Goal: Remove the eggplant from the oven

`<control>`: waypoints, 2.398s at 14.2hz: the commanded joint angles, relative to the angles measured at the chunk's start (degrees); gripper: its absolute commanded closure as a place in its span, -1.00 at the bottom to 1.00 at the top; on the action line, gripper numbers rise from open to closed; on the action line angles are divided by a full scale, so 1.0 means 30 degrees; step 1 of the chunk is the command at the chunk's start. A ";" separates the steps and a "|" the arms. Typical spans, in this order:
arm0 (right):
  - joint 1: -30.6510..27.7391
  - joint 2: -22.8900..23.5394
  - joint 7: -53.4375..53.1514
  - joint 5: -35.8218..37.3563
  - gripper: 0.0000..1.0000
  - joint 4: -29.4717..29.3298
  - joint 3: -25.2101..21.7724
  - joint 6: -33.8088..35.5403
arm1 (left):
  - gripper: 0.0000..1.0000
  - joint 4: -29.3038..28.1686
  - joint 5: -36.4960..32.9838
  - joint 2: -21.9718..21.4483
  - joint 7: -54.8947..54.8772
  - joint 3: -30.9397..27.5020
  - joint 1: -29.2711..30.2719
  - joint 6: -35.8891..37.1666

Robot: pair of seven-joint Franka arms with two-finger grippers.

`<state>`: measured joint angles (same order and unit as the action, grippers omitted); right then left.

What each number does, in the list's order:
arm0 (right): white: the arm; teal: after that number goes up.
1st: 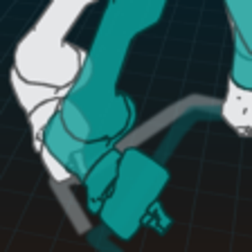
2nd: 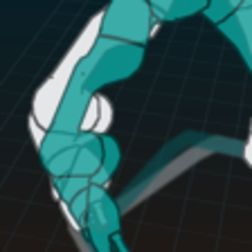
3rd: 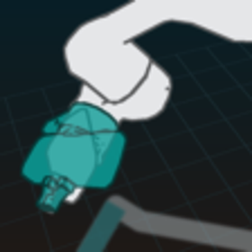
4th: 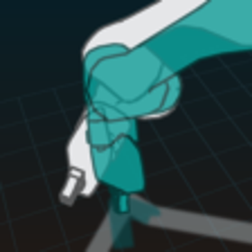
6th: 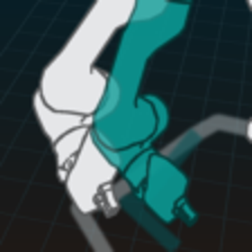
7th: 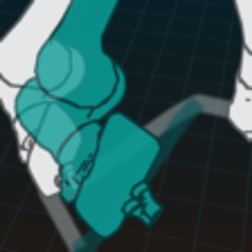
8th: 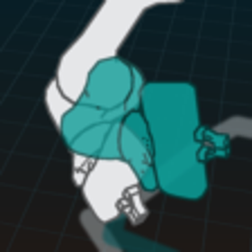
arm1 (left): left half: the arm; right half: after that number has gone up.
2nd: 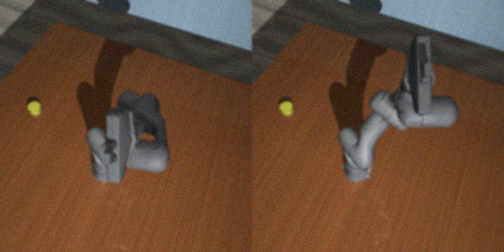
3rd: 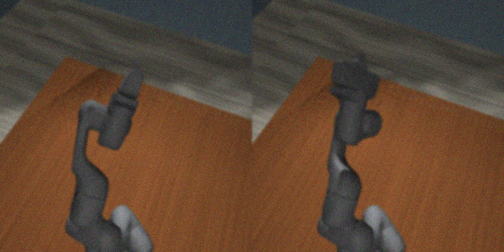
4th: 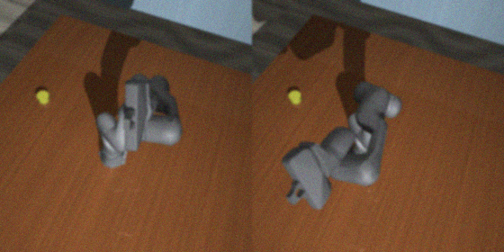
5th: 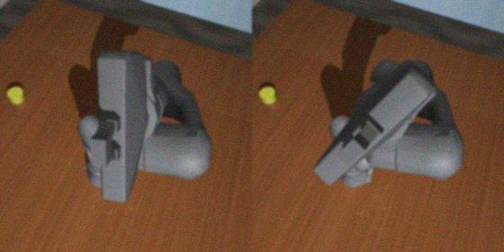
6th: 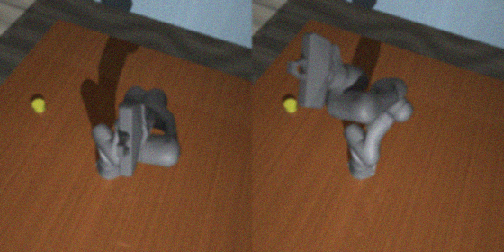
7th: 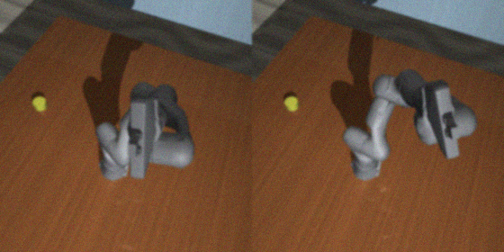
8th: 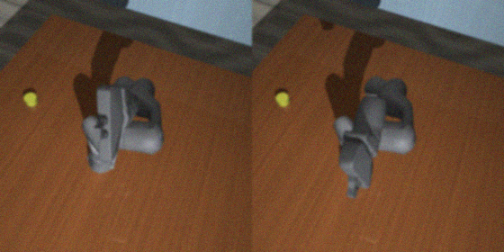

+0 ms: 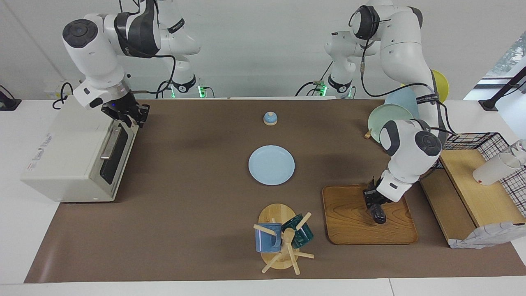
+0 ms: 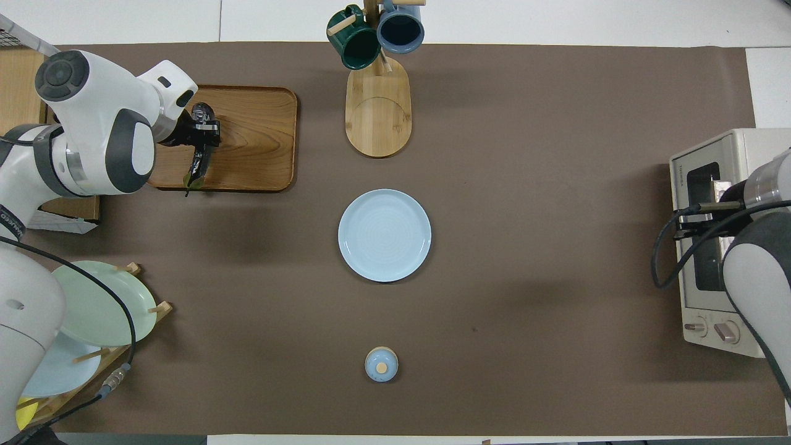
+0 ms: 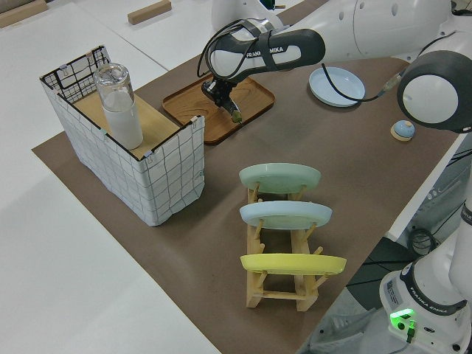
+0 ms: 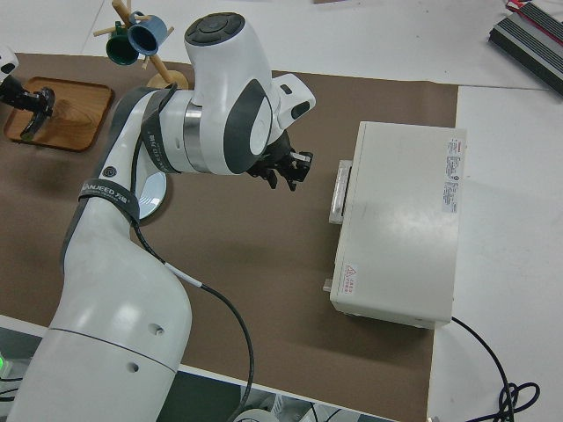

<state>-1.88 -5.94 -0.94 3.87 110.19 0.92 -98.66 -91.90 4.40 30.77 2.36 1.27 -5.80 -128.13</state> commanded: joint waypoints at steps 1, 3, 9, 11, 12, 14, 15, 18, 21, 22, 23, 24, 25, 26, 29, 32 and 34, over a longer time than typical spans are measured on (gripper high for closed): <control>-0.0282 0.0135 0.1157 -0.0529 -1.00 -0.0839 0.0102 0.0543 | 0.45 -0.0160 0.0116 -0.0179 -0.0609 0.0073 0.0263 -0.0500; -0.0601 0.0455 0.1951 -0.0703 -1.00 -0.1948 0.0073 0.1623 | 0.22 -0.0101 0.0116 -0.0121 -0.1748 0.0073 0.0380 -0.0850; 0.0739 0.1776 0.2597 -0.1085 -1.00 -0.4824 -0.1974 0.1955 | -0.99 0.0866 0.0116 0.0524 -0.1871 0.0073 0.0174 -0.0855; 0.0918 0.1834 0.2714 -0.1056 -1.00 -0.5030 -0.2094 0.2476 | -1.00 0.0895 0.0145 0.0321 -0.1871 0.0073 0.0321 -0.0619; 0.0890 0.1863 0.2744 -0.1027 -1.00 -0.5031 -0.1921 0.2391 | -1.00 0.0866 0.0174 0.0174 -0.1871 0.0073 0.0350 -0.0503; 0.0918 0.1980 0.2773 -0.0852 -1.00 -0.5060 -0.1773 0.2446 | -1.00 0.0837 0.0291 -0.0790 -0.1755 0.0073 0.0759 0.0635; 0.0919 0.2039 0.2773 -0.0793 -1.00 -0.5409 -0.1715 0.2448 | -1.00 0.0779 0.0408 -0.1519 -0.1696 0.0073 0.1109 0.1250; 0.0773 0.2215 0.2715 -0.0939 -1.00 -0.5500 -0.1802 0.2800 | -1.00 0.0749 0.0409 -0.3979 -0.0123 0.0015 0.1783 0.4031; 0.0743 0.2098 0.2744 -0.1055 -1.00 -0.5500 -0.1831 0.2566 | -1.00 0.0808 0.0175 -0.6585 0.0795 -0.0131 0.2108 0.7542; 0.0714 0.2069 0.2715 -0.1027 -1.00 -0.5500 -0.1831 0.2595 | -1.00 0.0779 0.0175 -0.7581 0.0795 -0.0364 0.2254 0.8831; 0.0685 0.2040 0.2686 -0.1056 -1.00 -0.5500 -0.1831 0.2537 | -1.00 0.0778 0.0146 -0.8432 0.0766 -0.0395 0.2284 1.0004; 0.0742 0.2039 0.2540 -0.1085 -1.00 -0.5442 -0.1831 0.2536 | -1.00 0.0691 -0.0174 -0.9194 0.0766 -0.0396 0.2284 1.0973; 0.0888 0.2010 0.2481 -0.1056 -1.00 -0.5470 -0.1831 0.2536 | -1.00 0.0487 -0.0844 -0.9869 0.0737 -0.0367 0.2139 1.1621; 0.0947 0.1981 0.2480 -0.1056 -1.00 -0.5442 -0.1831 0.2536 | -1.00 -0.0182 -0.0967 -1.0514 0.0708 -0.0366 0.2022 1.2034; 0.0890 0.1660 0.2568 -0.1085 -1.00 -0.5500 -0.1831 0.2536 | -1.00 -0.2729 -0.1027 -1.1923 0.0679 -0.0395 0.1379 1.1893; 0.0802 0.1629 0.2656 -0.1056 -1.00 -0.5500 -0.1831 0.2538 | -1.00 -0.2449 -0.1027 -1.1899 0.0561 -0.0686 0.0765 1.2123; 0.0743 0.1600 0.2598 -0.1115 -1.00 -0.5471 -0.1919 0.2682 | -1.00 -0.1948 -0.1754 -1.1781 0.0503 -0.1128 0.0059 1.2709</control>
<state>1.07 -0.90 5.94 2.40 94.07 -4.68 -91.67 -98.13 1.84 -3.58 3.93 -0.34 -3.14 -91.37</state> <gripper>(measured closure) 0.000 0.000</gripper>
